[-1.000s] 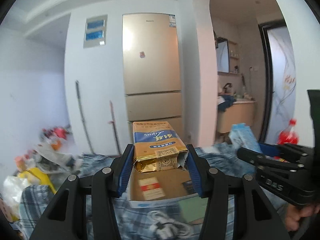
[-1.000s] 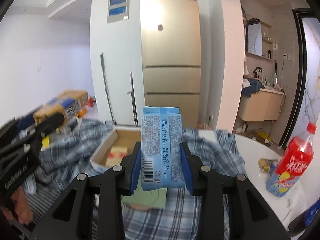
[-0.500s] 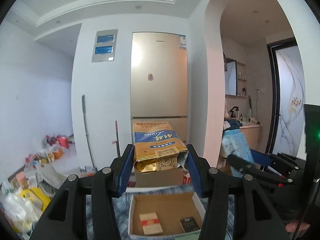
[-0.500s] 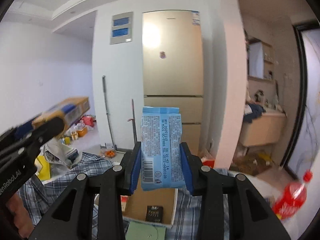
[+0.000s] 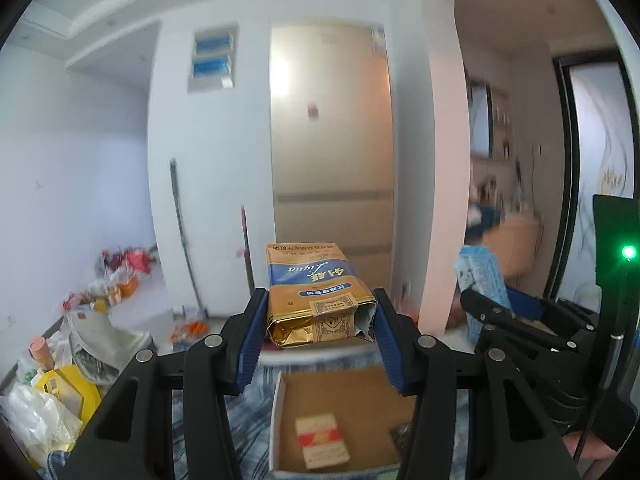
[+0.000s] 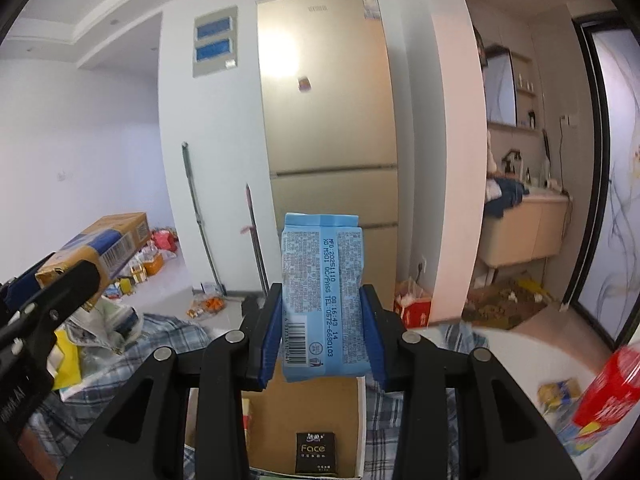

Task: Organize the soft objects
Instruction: 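Carry the gold packet and blue packet over the cardboard box with both grippers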

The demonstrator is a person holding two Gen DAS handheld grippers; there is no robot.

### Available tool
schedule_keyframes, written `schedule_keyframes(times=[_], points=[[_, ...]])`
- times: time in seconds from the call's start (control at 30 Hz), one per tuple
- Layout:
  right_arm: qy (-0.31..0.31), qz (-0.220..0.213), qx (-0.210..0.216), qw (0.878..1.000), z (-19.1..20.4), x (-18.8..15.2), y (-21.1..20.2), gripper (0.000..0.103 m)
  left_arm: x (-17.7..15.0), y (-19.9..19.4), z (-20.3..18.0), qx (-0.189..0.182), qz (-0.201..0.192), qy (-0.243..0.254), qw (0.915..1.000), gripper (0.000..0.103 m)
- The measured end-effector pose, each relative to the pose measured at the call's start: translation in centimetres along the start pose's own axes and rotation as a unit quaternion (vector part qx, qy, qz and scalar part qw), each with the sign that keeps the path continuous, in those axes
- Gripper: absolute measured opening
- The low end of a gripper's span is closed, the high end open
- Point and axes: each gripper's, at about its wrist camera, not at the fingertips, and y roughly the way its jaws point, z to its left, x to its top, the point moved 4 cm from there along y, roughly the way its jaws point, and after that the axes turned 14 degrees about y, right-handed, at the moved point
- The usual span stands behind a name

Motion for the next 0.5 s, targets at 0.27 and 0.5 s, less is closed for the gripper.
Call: schedule_keyframes(times=[0.27, 0.5], points=[[-0.017, 0.093, -0.032, 0.995, -1.6, -5.6, 7.0, 0.036, -5.3, 8.6, -0.1, -0.007, 0.108, 0.001, 0.9942, 0.053], [-0.017, 0.167, -0.052, 0.984, -3.9, -8.7, 10.5, 0.036, -8.6, 12.4, -1.2, -0.041, 0.186, 0.025, 0.9814, 0.054]])
